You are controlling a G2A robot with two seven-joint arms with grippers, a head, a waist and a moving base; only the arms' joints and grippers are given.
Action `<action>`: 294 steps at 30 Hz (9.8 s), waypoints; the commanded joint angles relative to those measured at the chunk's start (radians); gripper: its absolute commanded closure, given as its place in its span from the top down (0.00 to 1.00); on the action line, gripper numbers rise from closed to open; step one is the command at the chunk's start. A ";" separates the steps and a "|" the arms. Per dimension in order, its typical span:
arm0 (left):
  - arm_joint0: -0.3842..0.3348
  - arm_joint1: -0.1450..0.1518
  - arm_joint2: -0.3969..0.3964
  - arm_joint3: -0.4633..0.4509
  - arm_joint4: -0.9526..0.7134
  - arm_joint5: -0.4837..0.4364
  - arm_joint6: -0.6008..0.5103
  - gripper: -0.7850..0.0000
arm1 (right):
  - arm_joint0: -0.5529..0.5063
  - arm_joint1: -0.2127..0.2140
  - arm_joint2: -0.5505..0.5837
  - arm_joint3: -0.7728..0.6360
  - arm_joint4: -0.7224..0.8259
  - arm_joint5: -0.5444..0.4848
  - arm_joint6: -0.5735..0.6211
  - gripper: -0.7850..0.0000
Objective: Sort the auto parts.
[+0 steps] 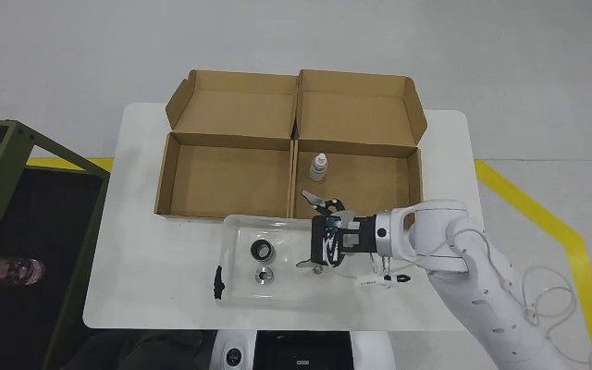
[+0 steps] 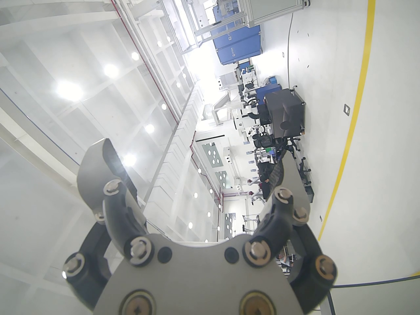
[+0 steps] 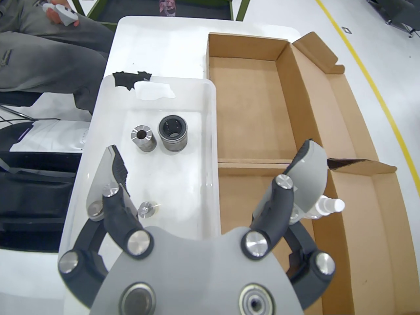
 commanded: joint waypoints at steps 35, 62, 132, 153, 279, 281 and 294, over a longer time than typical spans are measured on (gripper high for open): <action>0.000 0.000 0.000 0.000 0.000 0.000 0.000 1.00 | 0.031 0.076 -0.249 0.043 -0.155 -0.018 0.186 1.00; 0.000 0.000 0.000 0.000 0.000 0.000 0.000 1.00 | 0.140 0.105 -0.392 0.098 -0.160 0.041 0.245 0.65; 0.000 0.000 0.000 0.000 0.000 0.000 0.000 1.00 | 0.101 0.152 -0.067 0.076 -0.174 0.061 -0.314 0.00; 0.000 0.000 0.000 0.000 0.000 0.000 0.000 1.00 | 0.232 0.134 -0.086 0.377 -0.180 0.057 -0.224 0.00; 0.000 0.000 0.000 0.000 0.000 0.000 0.000 1.00 | 0.224 -0.089 -0.510 0.309 -0.245 0.285 -0.246 0.76; 0.000 0.000 0.000 0.000 0.000 0.000 0.000 1.00 | 0.223 -0.092 -0.512 0.315 -0.247 0.286 -0.244 0.72; 0.000 0.000 0.000 0.000 0.000 0.000 0.000 1.00 | 0.220 -0.110 -0.496 0.388 -0.256 0.303 -0.248 0.63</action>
